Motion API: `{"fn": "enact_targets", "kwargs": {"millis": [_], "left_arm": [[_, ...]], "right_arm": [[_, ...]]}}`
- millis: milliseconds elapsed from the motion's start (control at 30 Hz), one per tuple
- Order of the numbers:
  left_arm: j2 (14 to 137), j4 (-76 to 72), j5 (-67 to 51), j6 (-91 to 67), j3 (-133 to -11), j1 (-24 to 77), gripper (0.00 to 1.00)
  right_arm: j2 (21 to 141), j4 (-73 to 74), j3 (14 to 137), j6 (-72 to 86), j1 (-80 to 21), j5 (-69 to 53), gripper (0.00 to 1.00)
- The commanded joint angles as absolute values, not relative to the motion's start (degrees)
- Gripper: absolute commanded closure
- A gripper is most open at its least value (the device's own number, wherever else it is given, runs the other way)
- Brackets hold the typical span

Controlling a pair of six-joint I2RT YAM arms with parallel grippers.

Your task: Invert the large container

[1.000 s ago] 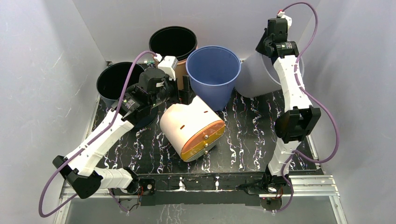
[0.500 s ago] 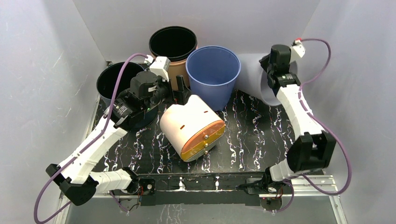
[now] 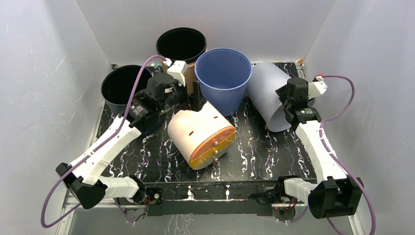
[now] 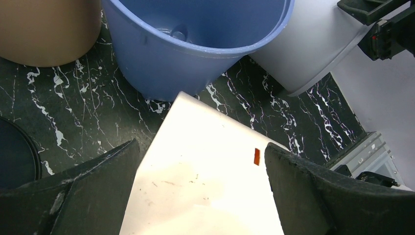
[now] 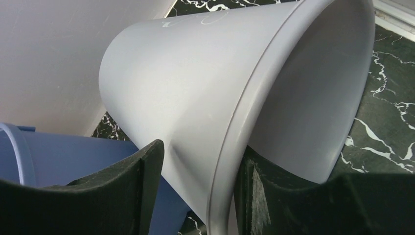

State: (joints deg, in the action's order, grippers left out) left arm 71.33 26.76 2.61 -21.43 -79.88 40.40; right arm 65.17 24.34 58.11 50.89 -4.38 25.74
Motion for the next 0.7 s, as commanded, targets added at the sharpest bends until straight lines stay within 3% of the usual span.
{"fn": "enact_targets", "kwargs": {"millis": [0, 167, 367, 667], "left_arm": [[70.86, 25.74, 0.98, -20.23, -82.23, 40.34, 0.02], [71.52, 25.75, -4.45, -19.99, -82.34, 40.34, 0.02], [76.26, 25.72, -11.89, -21.66, -88.01, 40.34, 0.02], [87.27, 23.17, -20.96, -22.04, -101.58, 43.44, 0.02]], "right_arm": [[62.03, 23.17, 58.0, 47.22, -4.18, 25.63, 0.5], [60.59, 27.18, 57.93, 47.0, -3.88, 23.48, 0.48], [57.34, 30.3, 57.38, 46.69, -3.62, 20.08, 0.24], [52.27, 35.33, 55.45, 46.71, -3.65, 21.66, 0.2]]}}
